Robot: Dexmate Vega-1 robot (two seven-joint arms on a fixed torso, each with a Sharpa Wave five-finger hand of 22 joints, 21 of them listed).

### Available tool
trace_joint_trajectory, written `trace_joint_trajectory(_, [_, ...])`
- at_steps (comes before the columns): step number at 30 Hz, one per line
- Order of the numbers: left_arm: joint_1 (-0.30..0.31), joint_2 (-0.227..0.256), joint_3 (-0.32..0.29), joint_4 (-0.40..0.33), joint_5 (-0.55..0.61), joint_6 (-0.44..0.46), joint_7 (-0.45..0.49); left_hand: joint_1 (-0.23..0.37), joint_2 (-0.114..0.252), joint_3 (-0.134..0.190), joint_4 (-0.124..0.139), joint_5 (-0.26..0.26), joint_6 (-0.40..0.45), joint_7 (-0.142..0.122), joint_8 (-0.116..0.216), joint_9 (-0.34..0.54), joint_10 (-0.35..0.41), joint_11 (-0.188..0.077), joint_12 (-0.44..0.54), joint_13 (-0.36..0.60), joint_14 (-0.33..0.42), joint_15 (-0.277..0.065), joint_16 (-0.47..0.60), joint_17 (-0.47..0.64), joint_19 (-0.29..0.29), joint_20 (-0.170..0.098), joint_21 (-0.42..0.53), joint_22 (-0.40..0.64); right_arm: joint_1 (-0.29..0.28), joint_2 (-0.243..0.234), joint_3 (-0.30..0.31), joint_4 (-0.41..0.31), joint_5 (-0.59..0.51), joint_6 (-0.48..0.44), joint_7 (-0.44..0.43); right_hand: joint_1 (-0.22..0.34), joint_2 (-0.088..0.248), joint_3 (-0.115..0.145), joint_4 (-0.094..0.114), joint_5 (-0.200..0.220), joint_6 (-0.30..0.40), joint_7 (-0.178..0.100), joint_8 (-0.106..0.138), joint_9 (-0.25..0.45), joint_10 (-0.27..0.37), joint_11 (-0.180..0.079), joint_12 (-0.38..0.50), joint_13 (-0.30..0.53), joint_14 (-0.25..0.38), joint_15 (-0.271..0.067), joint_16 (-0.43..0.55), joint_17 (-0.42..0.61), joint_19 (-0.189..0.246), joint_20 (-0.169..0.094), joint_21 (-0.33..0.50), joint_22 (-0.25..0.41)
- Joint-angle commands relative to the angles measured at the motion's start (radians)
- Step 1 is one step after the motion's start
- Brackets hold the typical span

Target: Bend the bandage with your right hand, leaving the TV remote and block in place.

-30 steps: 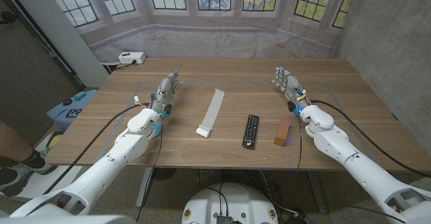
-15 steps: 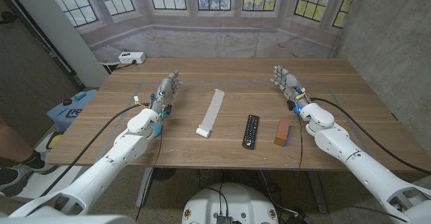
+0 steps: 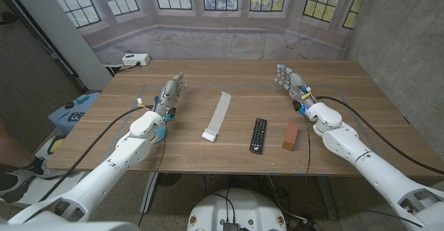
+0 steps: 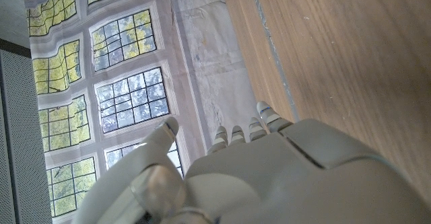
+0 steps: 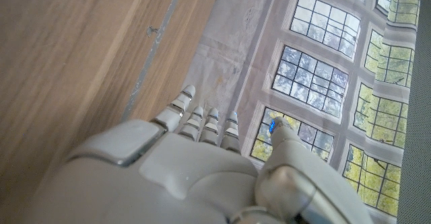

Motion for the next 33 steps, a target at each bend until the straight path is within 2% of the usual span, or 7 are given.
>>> trace_joint_trajectory(1, [-0.004, 0.012, -0.002, 0.013, 0.002, -0.01, -0.019, 0.013, 0.003, 0.007, -0.006, -0.001, -0.001, 0.007, 0.007, 0.004, 0.0, 0.0, 0.005, 0.003, -0.006, 0.002, 0.005, 0.002, 0.006, 0.006, -0.002, 0.006, 0.013, -0.012, -0.03, -0.041, -0.057, -0.008, -0.009, 0.015, -0.005, 0.004, -0.007, 0.003, 0.008, 0.002, 0.007, 0.004, 0.016, -0.002, 0.009, 0.003, 0.011, -0.028, 0.009, 0.002, 0.007, -0.023, 0.004, 0.004])
trace_joint_trajectory(13, [0.014, 0.017, -0.008, 0.001, 0.0, -0.025, -0.022, 0.018, 0.001, 0.009, -0.013, -0.002, -0.001, 0.006, 0.007, 0.004, 0.002, -0.001, 0.006, 0.003, -0.006, 0.003, 0.005, 0.002, 0.007, 0.006, -0.007, 0.006, 0.048, -0.041, -0.072, -0.086, -0.135, -0.059, -0.006, 0.03, -0.007, 0.009, -0.021, 0.003, 0.018, 0.008, 0.009, 0.004, 0.038, 0.006, 0.014, 0.003, 0.019, -0.03, 0.009, -0.001, 0.011, -0.026, 0.003, 0.004])
trace_joint_trajectory(33, [0.053, 0.025, -0.009, -0.047, 0.008, -0.017, 0.01, 0.027, 0.001, 0.013, -0.024, -0.002, -0.001, 0.005, 0.006, 0.004, 0.005, -0.002, 0.005, 0.003, -0.005, 0.004, 0.005, 0.001, 0.011, 0.007, -0.015, 0.006, 0.114, -0.072, -0.121, -0.118, -0.229, -0.117, 0.028, 0.036, -0.008, 0.009, -0.029, 0.001, 0.024, 0.011, 0.008, 0.004, 0.044, 0.002, 0.013, 0.003, 0.025, -0.03, 0.01, 0.0, 0.014, -0.027, 0.002, 0.004])
